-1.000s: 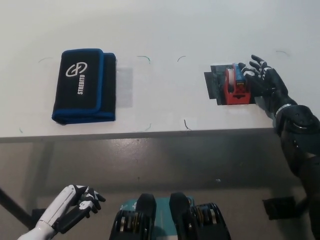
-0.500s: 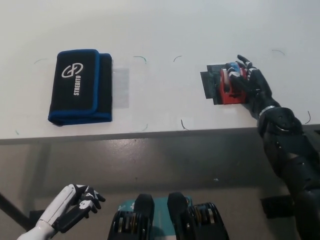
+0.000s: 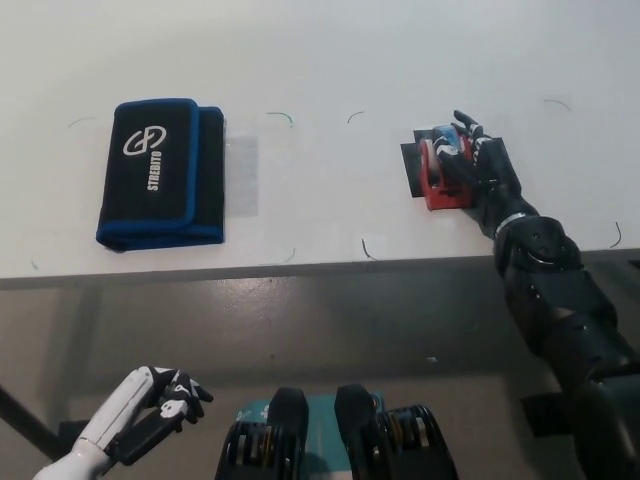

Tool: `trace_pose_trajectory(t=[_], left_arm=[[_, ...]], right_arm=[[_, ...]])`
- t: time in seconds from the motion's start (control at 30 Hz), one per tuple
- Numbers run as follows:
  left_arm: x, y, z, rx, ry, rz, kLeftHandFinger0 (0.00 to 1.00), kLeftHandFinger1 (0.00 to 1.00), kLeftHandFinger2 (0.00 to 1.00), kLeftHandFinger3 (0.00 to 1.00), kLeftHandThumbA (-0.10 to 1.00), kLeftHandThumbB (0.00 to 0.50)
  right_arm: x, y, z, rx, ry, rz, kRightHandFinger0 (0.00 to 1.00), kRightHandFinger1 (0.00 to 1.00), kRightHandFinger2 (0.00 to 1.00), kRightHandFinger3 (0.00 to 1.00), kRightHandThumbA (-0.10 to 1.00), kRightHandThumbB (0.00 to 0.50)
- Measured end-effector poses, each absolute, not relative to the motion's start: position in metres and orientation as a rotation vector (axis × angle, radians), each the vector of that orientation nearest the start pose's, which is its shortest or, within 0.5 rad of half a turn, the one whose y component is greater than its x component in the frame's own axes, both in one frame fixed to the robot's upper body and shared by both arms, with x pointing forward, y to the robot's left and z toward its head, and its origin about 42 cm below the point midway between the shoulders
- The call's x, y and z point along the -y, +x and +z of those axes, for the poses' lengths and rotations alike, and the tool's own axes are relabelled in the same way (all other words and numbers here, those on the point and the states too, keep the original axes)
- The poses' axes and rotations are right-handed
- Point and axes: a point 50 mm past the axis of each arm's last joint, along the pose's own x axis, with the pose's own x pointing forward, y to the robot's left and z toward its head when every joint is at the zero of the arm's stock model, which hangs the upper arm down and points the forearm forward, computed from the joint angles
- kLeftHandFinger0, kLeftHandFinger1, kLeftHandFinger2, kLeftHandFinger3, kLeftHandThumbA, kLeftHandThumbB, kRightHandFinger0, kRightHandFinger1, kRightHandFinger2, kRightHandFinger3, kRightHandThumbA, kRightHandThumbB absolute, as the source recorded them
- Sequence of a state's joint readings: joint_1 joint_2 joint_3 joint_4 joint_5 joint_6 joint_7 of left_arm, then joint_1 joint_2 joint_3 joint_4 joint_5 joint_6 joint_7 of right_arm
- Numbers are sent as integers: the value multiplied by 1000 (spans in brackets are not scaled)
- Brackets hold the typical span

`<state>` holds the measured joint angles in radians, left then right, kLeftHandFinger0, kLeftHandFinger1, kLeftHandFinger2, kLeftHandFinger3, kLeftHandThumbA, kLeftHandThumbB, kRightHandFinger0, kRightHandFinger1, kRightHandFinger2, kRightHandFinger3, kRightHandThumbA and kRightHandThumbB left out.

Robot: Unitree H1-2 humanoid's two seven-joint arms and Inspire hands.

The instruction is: Use the right hand to move the tape on the right hand side to the notebook on the left hand side

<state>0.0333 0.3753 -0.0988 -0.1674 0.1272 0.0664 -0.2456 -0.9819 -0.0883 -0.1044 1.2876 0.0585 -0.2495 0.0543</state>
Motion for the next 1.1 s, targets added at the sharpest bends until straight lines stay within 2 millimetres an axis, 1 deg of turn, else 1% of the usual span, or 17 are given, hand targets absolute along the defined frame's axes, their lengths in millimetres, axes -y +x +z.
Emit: trace_pose_trajectory(t=[0.07, 0.13, 0.17, 0.2, 0.23, 0.3, 0.33, 0.4, 0.43, 0.57, 0.67, 0.73, 0.77, 0.9, 1.0, 1.07, 1.1], left_arm=[[-285, 268, 133, -5, 500, -345, 404, 421, 527, 818, 707, 139], [-285, 269, 133, -5, 500, -345, 408, 425, 530, 820, 723, 142], [-285, 269, 133, -4, 500, -346, 413, 429, 537, 819, 724, 144], [-285, 269, 133, -4, 501, -346, 414, 427, 539, 816, 713, 139], [-285, 269, 133, -4, 501, -347, 410, 423, 537, 816, 703, 135], [-284, 270, 134, -1, 501, -349, 408, 420, 535, 816, 698, 136], [-284, 270, 134, -1, 501, -349, 397, 414, 526, 821, 687, 127], [-284, 271, 135, 1, 502, -353, 397, 414, 525, 821, 686, 127], [-284, 271, 135, 1, 501, -353, 404, 424, 527, 822, 705, 134], [-284, 271, 135, 2, 502, -355, 418, 434, 543, 824, 702, 130], [-284, 271, 135, 1, 501, -356, 420, 433, 546, 826, 691, 133], [-284, 272, 136, 1, 502, -356, 424, 437, 552, 834, 707, 135], [-284, 272, 136, 1, 502, -357, 424, 437, 552, 836, 709, 136], [-283, 273, 137, 5, 503, -358, 427, 438, 555, 834, 710, 130], [-283, 273, 138, 4, 503, -359, 420, 434, 544, 829, 721, 138], [-283, 273, 138, 5, 503, -359, 415, 427, 534, 821, 724, 140], [-283, 273, 138, 5, 503, -359, 423, 434, 547, 826, 740, 157]], right_arm=[[177, 539, 170, -77, -21, 129, 1000, 1000, 1000, 1000, 614, 434], [170, 538, 169, -75, -20, 140, 1000, 1000, 1000, 1000, 628, 466], [167, 538, 169, -74, -19, 144, 1000, 1000, 1000, 1000, 635, 470], [163, 537, 169, -74, -18, 151, 1000, 1000, 1000, 1000, 639, 494], [159, 537, 169, -74, -16, 156, 1000, 1000, 1000, 1000, 645, 500], [148, 536, 169, -74, -15, 174, 1000, 1000, 1000, 1000, 644, 500], [145, 536, 169, -74, -14, 178, 1000, 1000, 1000, 1000, 629, 500], [136, 535, 169, -75, -9, 188, 1000, 1000, 1000, 1000, 629, 500], [134, 535, 169, -75, -8, 189, 1000, 1000, 1000, 1000, 658, 500], [121, 533, 168, -73, -6, 202, 1000, 1000, 1000, 1000, 651, 500], [112, 531, 168, -73, -2, 216, 1000, 1000, 1000, 1000, 674, 500], [102, 529, 168, -73, -3, 235, 1000, 1000, 1000, 1000, 648, 500], [98, 529, 169, -72, -3, 243, 1000, 1000, 1000, 1000, 660, 500], [80, 524, 168, -69, -2, 278, 1000, 1000, 1000, 1000, 642, 500], [70, 521, 166, -69, 4, 296, 1000, 1000, 1000, 1000, 610, 500], [67, 519, 166, -69, 8, 303, 1000, 1000, 1000, 1000, 613, 500], [66, 519, 166, -69, 8, 304, 1000, 1000, 1000, 1000, 593, 498]])
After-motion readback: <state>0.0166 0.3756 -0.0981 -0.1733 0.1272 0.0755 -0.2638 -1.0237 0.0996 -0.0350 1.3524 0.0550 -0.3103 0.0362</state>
